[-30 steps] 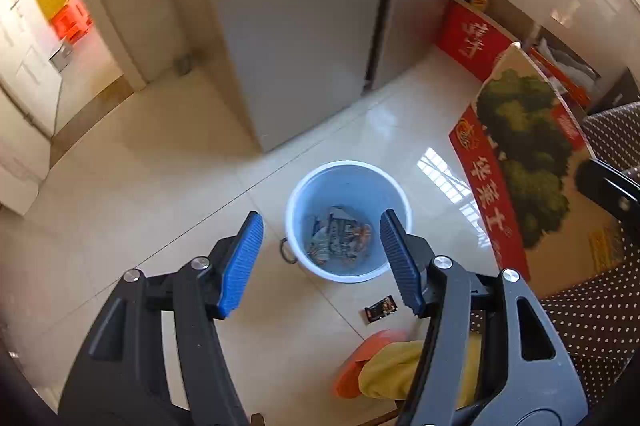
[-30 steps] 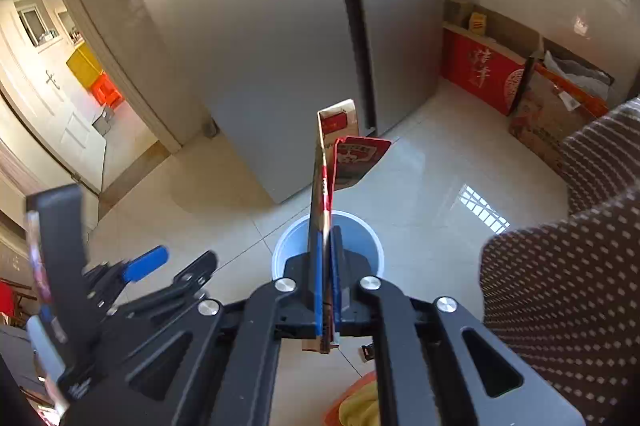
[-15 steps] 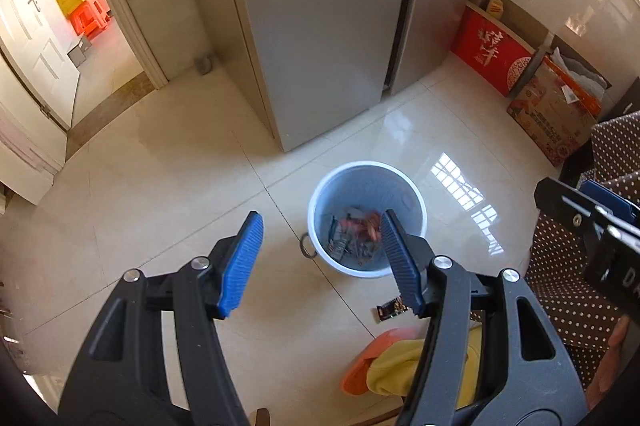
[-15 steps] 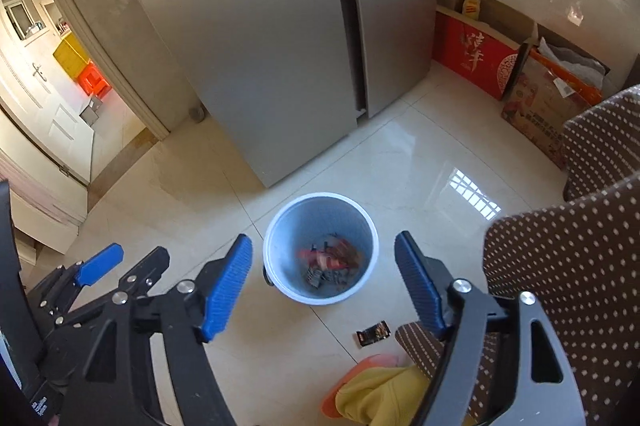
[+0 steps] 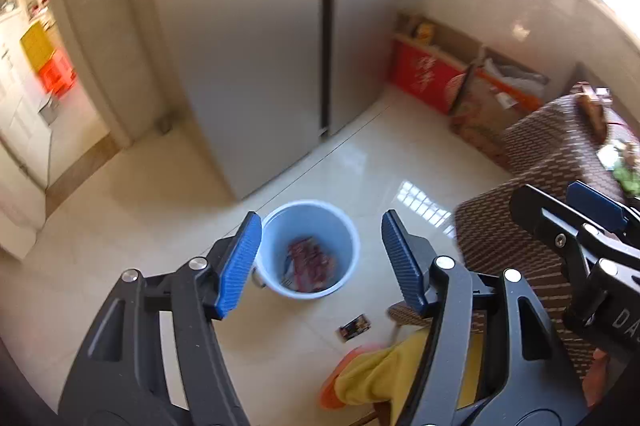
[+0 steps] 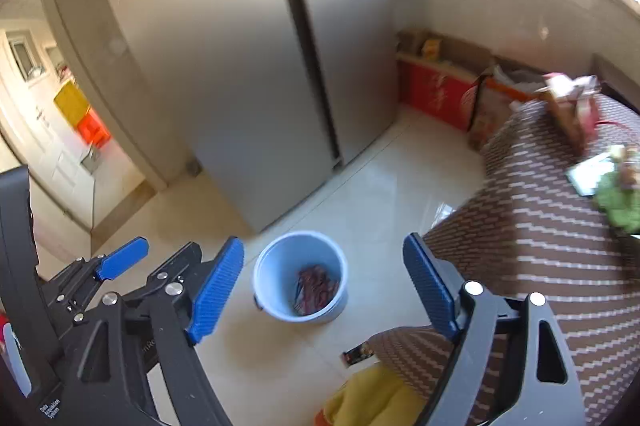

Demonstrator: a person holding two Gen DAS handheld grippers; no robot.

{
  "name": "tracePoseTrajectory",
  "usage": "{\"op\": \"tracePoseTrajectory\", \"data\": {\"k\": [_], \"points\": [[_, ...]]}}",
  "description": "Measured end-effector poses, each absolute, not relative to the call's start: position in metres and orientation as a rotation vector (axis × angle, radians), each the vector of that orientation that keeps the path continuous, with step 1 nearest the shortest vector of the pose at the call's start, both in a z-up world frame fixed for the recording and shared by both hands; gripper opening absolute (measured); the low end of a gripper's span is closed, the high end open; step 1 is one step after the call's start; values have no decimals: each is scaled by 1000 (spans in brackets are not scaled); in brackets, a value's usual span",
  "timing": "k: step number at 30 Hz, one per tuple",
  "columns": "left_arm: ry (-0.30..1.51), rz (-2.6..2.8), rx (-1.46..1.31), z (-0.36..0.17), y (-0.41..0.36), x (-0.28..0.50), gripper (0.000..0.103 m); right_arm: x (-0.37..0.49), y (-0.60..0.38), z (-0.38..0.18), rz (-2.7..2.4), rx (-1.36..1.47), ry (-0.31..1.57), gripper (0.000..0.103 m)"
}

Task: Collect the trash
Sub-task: 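Move back to the table and grasp the black foil snack bag with the right gripper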

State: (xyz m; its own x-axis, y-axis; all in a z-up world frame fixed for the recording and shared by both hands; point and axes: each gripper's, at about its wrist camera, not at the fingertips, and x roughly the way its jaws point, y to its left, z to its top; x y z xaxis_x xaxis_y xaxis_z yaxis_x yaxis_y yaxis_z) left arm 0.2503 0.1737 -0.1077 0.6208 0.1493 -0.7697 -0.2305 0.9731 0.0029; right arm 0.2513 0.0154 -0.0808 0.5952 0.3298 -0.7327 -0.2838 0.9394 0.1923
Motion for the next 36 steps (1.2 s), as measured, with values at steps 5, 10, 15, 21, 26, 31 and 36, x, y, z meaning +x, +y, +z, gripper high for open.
{"op": "tracePoseTrajectory", "data": {"k": [5, 10, 15, 21, 26, 31, 36], "points": [[819, 115, -56, -86, 126, 253, 66, 235, -37, -55, 270, 86, 791, 83], [789, -9, -23, -74, 72, 254, 68, 225, -88, -42, 149, 95, 736, 86], [786, -108, 18, -72, 23, 254, 71, 225, -139, -45, 30, 119, 746, 88], [824, -186, 55, -82, -16, 263, 72, 244, -197, -70, -84, 165, 814, 89], [869, -201, 63, -94, -29, 269, 72, 266, -210, -92, -107, 143, 869, 89], [885, -185, 68, -97, -26, 275, 72, 281, -211, -103, -82, 105, 904, 72], [873, -168, 60, -92, -25, 282, 72, 269, -213, -102, -48, 102, 886, 71]]}}
